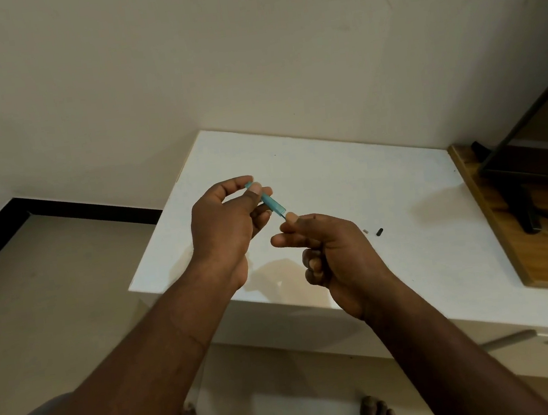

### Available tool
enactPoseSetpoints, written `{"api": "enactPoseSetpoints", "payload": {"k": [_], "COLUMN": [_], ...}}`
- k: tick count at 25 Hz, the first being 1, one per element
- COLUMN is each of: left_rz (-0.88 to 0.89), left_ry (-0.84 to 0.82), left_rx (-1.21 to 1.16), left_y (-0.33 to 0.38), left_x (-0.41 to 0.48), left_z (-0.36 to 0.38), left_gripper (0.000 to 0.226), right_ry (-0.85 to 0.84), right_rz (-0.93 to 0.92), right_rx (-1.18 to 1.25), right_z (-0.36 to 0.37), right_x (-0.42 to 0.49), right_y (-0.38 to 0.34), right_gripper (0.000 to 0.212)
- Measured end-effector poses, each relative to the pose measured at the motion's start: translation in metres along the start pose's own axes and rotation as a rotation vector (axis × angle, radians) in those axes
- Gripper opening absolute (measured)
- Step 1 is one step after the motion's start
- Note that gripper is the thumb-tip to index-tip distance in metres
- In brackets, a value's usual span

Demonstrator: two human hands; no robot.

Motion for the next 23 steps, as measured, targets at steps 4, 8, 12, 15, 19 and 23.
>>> {"api": "enactPoseSetpoints", "payload": {"k": [4,8,12,15,19,23], "left_rz": [0.002,-0.006,-0.011,-0.04,-0.158,-0.307], "left_ry": [0.017,0.015,0.034,0.062,0.058,0.059], "left_rx": [0.006,0.03,0.035,0.008,-0.145,-0.369], "left_y": [0.0,-0.001,-0.003,-0.007,-0.021,-0.033], "left_x": [0.001,0.001,0.001,0.002,0.002,0.0], "left_z": [-0.001,0.0,-0.002,-0.004,-0.006,-0.006], "left_gripper": [0.017,0.019,0.017,0.015,0.007,0.006], "right_ry": [0.045,0.086,0.127,0.189,0.34,0.417], "right_rz": [-0.03,-0.058,-0.092,-0.159,-0.292,-0.418], "right_rx": [-0.064,-0.108,-0.139,-0.237,-0.506,-0.64], "right_z": [-0.001,-0.003,-0.004,-0.006,-0.011,-0.014], "right_x": [-0.001,-0.001,-0.002,-0.004,-0.013,-0.024], "right_y": [-0.004,-0.006,-0.009,-0.014,-0.027,-0.043], "right_gripper": [0.021,0.016,0.014,0.015,0.017,0.014]}}
Point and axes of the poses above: each hand's wrist, its own x-axis towards the middle knuckle, its own z-axis out of the palm, y = z × x, the point moved 6 cm from there along x, towards the middle knuckle, and after that the axes turned 15 degrees about -y, right-handed, at the moved point
